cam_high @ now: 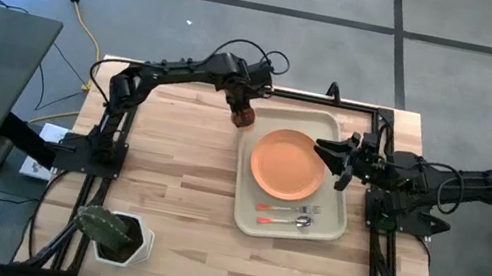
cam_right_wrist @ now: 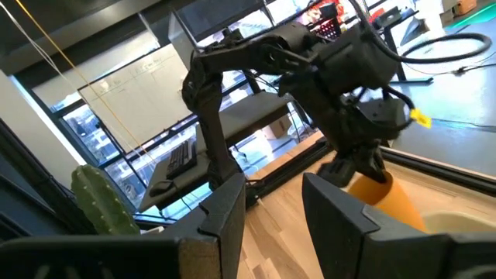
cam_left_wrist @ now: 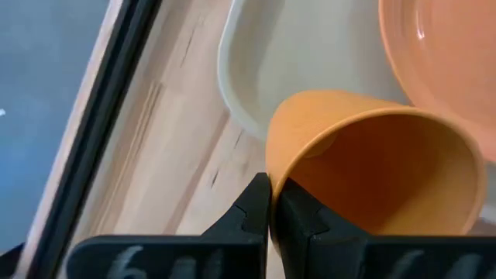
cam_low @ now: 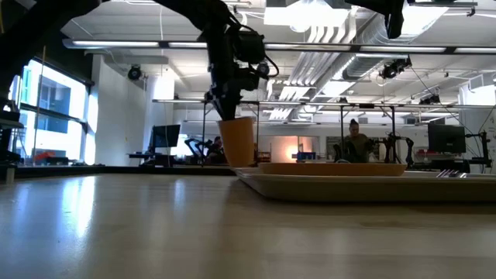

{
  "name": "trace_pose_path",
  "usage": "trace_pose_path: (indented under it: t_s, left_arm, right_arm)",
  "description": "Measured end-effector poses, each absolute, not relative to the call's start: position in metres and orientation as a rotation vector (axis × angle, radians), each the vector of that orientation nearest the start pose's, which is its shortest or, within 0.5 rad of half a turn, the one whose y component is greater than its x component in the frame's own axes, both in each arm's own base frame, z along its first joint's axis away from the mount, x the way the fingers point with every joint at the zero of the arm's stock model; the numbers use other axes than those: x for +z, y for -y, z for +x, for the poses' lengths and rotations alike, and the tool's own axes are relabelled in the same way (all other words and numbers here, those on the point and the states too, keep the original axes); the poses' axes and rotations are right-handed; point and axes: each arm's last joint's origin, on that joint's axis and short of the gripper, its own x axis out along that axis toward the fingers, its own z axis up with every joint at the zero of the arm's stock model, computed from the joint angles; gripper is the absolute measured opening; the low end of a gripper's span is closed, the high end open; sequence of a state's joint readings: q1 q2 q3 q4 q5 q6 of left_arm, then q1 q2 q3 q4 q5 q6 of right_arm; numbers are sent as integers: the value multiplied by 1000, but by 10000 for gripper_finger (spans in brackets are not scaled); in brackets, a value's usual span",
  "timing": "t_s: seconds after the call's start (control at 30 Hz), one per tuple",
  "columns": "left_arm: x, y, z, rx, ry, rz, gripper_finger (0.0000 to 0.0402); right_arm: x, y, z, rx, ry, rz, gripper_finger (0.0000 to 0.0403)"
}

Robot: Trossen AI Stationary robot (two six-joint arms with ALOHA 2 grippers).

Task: Pick and place plate/cup/fork/spoon on tray
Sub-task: Put the orange cup on the beige serving tray above the orange plate

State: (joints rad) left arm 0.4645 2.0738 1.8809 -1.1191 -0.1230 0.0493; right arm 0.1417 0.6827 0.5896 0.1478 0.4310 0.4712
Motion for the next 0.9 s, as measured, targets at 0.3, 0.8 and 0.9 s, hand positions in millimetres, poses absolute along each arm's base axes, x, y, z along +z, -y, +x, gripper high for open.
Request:
trace_pose_path:
  t_s: [0.3,0.8,0.9]
  left_arm:
    - [262,-209,384,460,-1164,-144,1]
    - [240,-213,389,418,-1211,-190,1]
    - [236,-216,392,439,-1192,-201,1]
  right_arm:
    - [311,-11,161,-273,113,488,122]
    - [307,-13,173,-266,111,503,122]
    - [308,-13,173,-265,112,503,122]
